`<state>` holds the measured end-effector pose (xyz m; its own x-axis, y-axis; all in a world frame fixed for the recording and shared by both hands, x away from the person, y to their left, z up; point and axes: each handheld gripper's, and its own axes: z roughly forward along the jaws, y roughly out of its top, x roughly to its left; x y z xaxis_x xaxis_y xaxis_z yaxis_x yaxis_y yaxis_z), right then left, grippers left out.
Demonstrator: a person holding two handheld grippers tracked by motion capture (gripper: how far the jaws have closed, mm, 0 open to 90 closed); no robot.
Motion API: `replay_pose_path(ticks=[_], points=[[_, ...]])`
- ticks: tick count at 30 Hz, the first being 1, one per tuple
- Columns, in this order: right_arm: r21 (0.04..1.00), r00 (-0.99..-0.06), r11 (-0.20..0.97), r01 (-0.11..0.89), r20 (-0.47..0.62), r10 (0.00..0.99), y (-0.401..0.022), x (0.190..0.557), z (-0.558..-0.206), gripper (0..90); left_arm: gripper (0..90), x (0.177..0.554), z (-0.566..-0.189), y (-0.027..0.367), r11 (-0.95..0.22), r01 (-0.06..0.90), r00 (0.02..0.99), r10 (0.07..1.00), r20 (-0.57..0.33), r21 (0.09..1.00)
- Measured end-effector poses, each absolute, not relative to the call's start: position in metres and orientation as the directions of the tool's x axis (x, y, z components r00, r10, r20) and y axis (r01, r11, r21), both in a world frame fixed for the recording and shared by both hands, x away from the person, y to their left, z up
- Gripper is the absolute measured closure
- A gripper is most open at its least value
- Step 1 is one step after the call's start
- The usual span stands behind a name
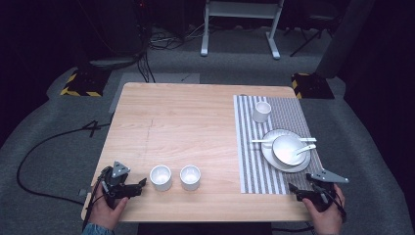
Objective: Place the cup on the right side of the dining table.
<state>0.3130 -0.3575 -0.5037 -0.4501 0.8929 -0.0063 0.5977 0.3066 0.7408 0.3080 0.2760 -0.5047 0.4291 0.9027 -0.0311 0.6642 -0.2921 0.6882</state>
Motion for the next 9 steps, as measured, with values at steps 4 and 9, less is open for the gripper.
replay_pose_path(ticks=[4, 9], points=[[0.741, -0.450, 0.306, 0.598, -0.005, 0.893, -0.3575, 0.3130, -0.5037, 15.3, 14.8, 0.3080, -0.5047, 0.2760, -0.292, 0.664, 0.429, 0.903, -0.031, 0.688], [0.741, -0.451, 0.305, 0.598, -0.004, 0.893, -0.3577, 0.3130, -0.5037, 15.3, 14.8, 0.3080, -0.5047, 0.2760, -0.292, 0.664, 0.429, 0.903, -0.031, 0.688]])
